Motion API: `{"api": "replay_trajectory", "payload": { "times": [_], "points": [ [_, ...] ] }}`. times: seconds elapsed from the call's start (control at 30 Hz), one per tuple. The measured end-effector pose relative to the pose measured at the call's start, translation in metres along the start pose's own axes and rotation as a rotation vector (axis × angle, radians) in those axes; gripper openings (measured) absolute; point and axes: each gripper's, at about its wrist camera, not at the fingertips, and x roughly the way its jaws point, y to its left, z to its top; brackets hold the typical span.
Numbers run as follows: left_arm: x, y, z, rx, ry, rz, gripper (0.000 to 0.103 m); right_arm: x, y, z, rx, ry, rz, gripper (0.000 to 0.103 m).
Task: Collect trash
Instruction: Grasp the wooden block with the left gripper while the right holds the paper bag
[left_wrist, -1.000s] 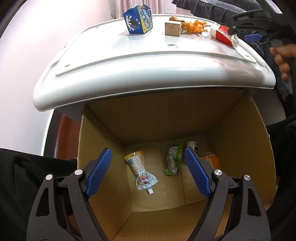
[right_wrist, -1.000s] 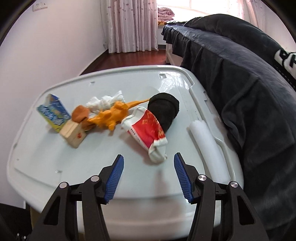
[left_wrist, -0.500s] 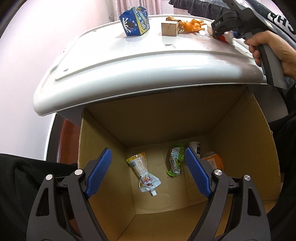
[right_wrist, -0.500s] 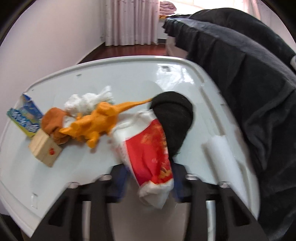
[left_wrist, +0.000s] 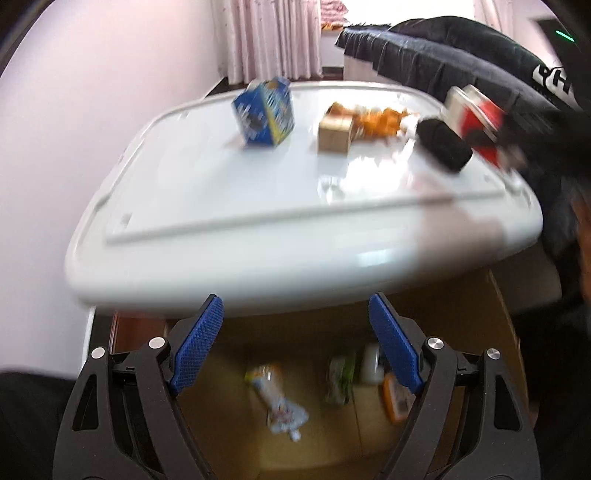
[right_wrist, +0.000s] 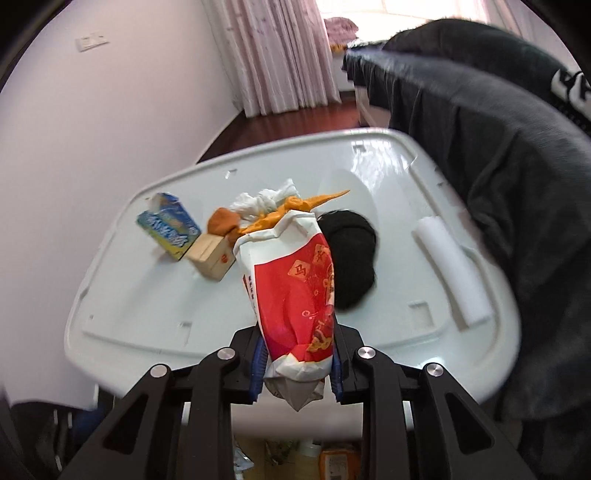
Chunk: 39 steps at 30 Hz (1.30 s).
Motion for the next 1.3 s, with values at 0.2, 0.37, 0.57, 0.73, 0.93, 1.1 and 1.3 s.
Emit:
{"api": "replay_trajectory", "payload": {
  "times": [0.2, 0.37, 0.57, 0.73, 0.93, 1.1, 1.3],
  "points": [
    [0.038, -0.022, 0.055, 0.027, -0.035, -0.013, 0.079, -0.014, -0.004, -0.021, 0.012, -0.027, 0.009, 0.027],
    [0.075, -0.039, 0.093, 0.075, -0.056, 0.003, 0.079, -0.011, -0.014, -0.008, 0.031, -0.052, 0.017, 0.027],
    [0.107, -0.042, 0.124, 0.056, -0.026, -0.010, 0.079, -0.016, -0.018, -0.005, 0.048, -0.075, 0.014, 0.027],
    [0.124, -0.044, 0.141, 0.049, 0.014, -0.022, 0.079, -0.017, -0.018, -0.004, 0.055, -0.073, 0.026, 0.027],
    [0.135, -0.048, 0.149, 0.062, 0.050, -0.013, 0.079, -0.016, -0.019, -0.004, 0.060, -0.069, 0.035, 0.027],
    [0.139, -0.044, 0.153, 0.034, 0.066, -0.037, 0.077, -0.014, -0.020, -0.004, 0.065, -0.062, 0.040, 0.028],
    [0.139, -0.055, 0.157, 0.090, 0.032, -0.022, 0.035, -0.013, -0.021, -0.003, 0.067, -0.062, 0.040, 0.028]
  ]
}}
